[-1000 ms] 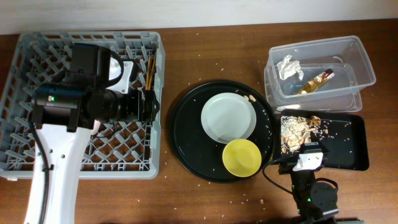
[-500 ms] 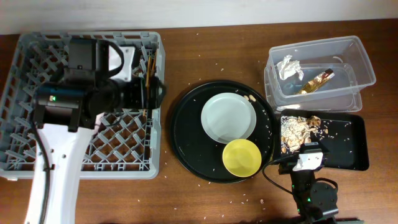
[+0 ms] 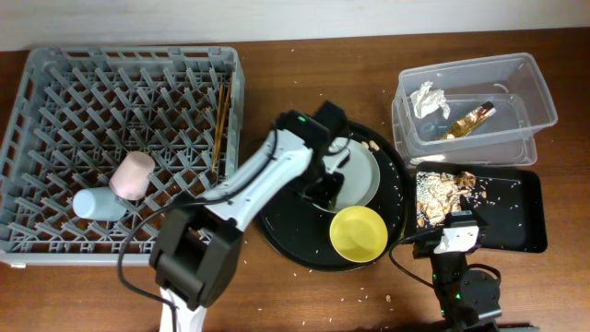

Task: Sort waste into correct bins and load items into the dishwasher rack

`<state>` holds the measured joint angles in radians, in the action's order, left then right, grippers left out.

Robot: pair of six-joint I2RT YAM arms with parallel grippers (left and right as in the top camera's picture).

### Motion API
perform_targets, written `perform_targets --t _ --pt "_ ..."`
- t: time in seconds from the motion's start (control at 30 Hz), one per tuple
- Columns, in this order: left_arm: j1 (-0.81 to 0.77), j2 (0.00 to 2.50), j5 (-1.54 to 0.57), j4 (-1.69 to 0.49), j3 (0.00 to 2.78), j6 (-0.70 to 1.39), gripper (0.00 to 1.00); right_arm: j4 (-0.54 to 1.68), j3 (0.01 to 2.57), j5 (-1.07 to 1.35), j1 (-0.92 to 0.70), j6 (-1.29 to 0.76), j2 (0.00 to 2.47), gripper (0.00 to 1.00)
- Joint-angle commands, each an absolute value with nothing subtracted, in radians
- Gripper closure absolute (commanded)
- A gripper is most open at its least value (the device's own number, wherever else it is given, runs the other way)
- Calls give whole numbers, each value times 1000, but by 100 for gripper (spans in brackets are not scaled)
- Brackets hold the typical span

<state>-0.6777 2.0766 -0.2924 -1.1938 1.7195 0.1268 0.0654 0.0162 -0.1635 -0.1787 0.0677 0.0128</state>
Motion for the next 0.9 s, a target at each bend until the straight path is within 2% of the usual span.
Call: perform_targets --t 0.0,0.1,0.23,0.27,0.3,0.37,0.47,0.53,0.57,0.7,0.87 --pt "-744 2080 -332 -1190 1715 95 54 64 6 -161 -176 71 7 2" --pt "-803 2083 -242 -1172 1660 96 54 64 6 -161 -176 71 7 2" --pt "-810 2083 -239 -1079 1565 96 54 64 6 -162 -176 71 7 2" --pt "-810 2083 -239 -1053 1539 96 59 64 6 -161 -176 71 7 2" --pt "-809 2083 -243 -1048 1531 105 78 64 6 -162 -176 71 7 2" --pt "-809 2079 -263 -1065 1558 119 100 64 6 -162 -176 71 7 2" --pt "-781 2045 -261 -1221 1727 134 100 64 6 -161 -176 71 7 2" --pt "-715 1998 -183 -1333 1848 134 100 64 6 -162 -176 71 7 2" --pt "-664 1972 -65 -1396 1916 150 100 64 6 -162 -176 71 7 1" --pt "-442 1925 774 -1577 2033 471 100 64 6 -161 -176 71 7 2" --pt "-163 1938 1000 -1551 2008 606 100 64 6 -162 -176 71 7 2"
